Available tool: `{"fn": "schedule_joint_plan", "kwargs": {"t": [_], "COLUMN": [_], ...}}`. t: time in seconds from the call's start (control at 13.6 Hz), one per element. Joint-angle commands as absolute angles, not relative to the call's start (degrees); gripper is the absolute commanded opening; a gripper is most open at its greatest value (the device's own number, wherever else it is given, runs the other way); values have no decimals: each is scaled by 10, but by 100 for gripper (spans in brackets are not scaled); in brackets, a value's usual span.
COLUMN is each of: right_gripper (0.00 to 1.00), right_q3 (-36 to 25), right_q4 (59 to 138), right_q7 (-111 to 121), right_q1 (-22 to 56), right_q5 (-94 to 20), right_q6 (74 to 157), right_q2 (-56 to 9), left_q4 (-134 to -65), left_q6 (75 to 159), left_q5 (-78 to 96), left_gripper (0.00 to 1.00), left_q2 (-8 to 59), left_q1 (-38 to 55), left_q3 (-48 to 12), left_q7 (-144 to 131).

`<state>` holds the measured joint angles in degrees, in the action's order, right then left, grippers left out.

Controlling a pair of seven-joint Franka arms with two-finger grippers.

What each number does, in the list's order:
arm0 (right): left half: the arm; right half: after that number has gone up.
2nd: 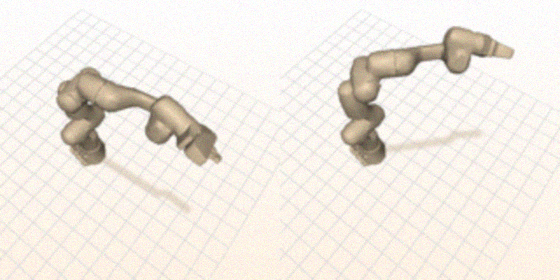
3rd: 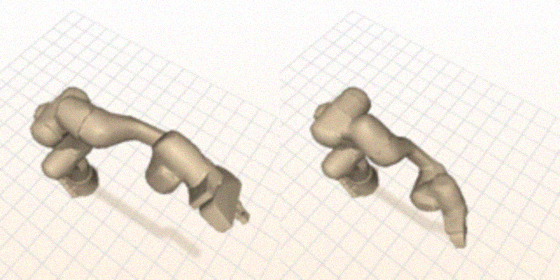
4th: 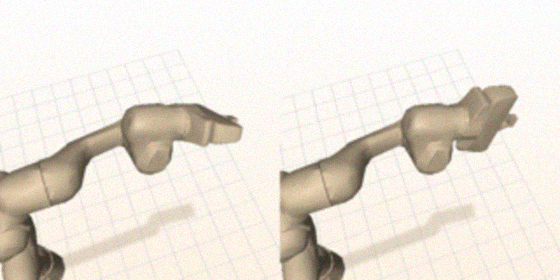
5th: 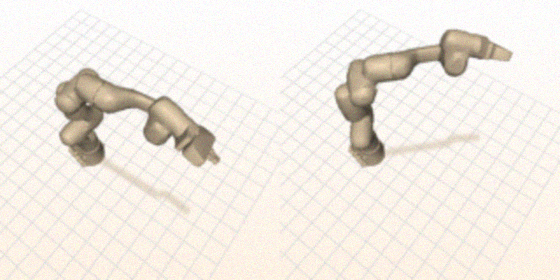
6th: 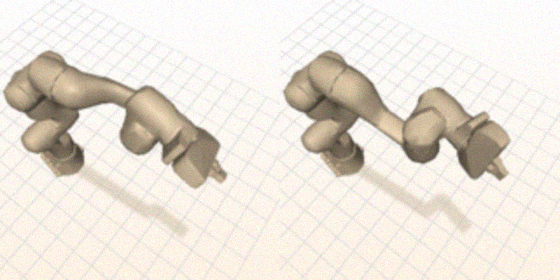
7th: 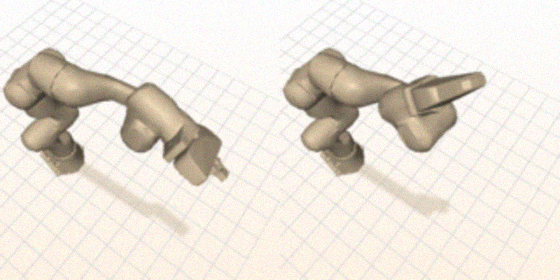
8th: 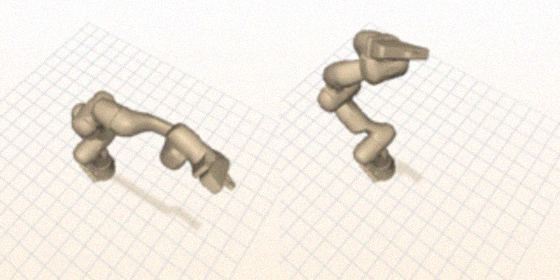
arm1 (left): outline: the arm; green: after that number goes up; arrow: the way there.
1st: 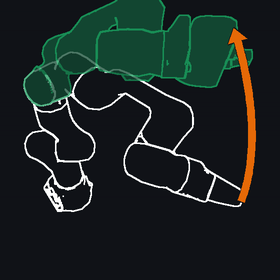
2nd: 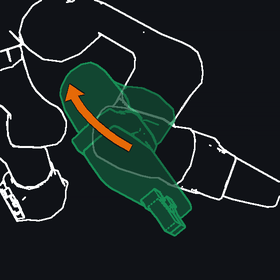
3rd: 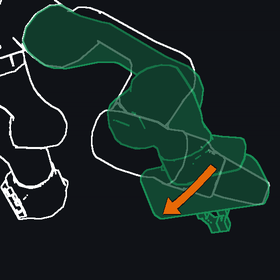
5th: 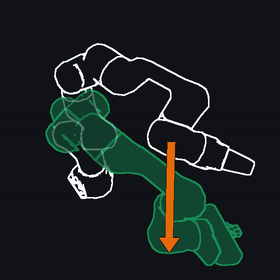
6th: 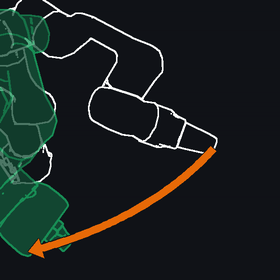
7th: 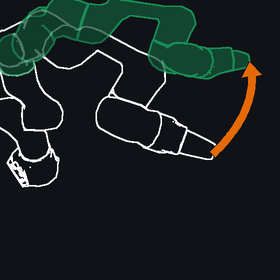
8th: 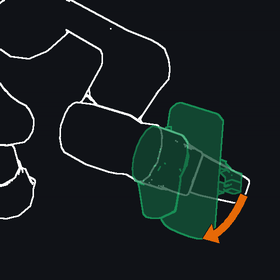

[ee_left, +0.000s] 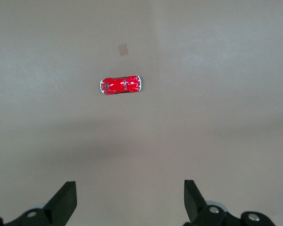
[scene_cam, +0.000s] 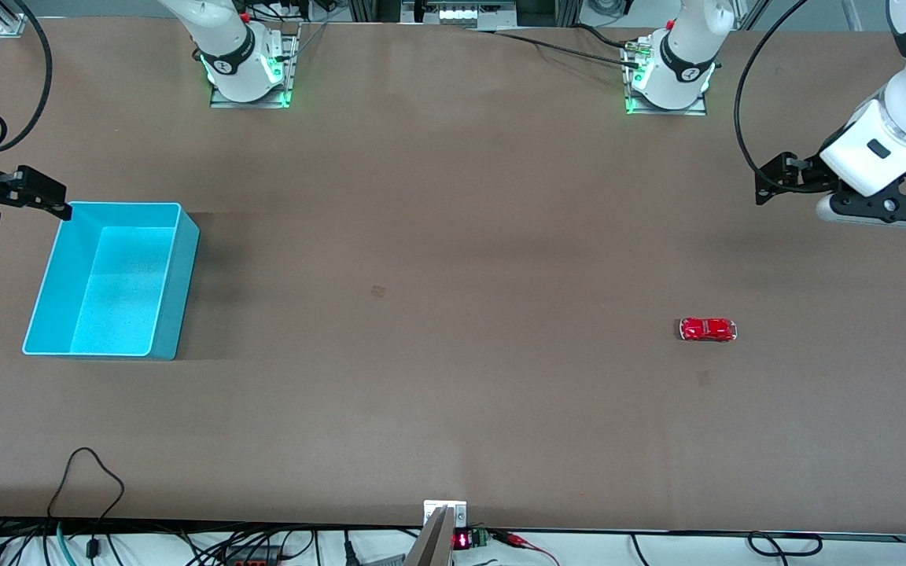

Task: Wind red beetle toy and store in blue box
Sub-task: 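Move the left gripper toward the red toy car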

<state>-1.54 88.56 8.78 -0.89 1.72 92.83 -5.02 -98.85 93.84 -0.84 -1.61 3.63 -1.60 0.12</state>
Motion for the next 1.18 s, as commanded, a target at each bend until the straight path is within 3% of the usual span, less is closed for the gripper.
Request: {"fn": "schedule_joint_plan", "kwargs": {"t": [0.0,0.44,0.81,1.1], "right_gripper": [100,100,100,100], "right_q3": [-15,-15,-15,-15], "right_q4": [888,888,892,893], "right_q7": [80,80,81,91], "right_q1": [-8,-9,-10,-9], "right_q5": [21,17,14,17], "right_q6": [926,925,922,916], "right_q2": [-47,-57,-79,-100], "left_q4": [-967,-961,-960,-961], "left_q6": [923,916,749,743], "left_q5": [-20,-15,-13,-20], "left_gripper": [100,100,100,100], "left_q2": [-7,-3,23,34], "left_q1": [36,37,51,50], "left_q3": [-19,-19,-28,-27], "left_q7": [11,5,14,147]}}
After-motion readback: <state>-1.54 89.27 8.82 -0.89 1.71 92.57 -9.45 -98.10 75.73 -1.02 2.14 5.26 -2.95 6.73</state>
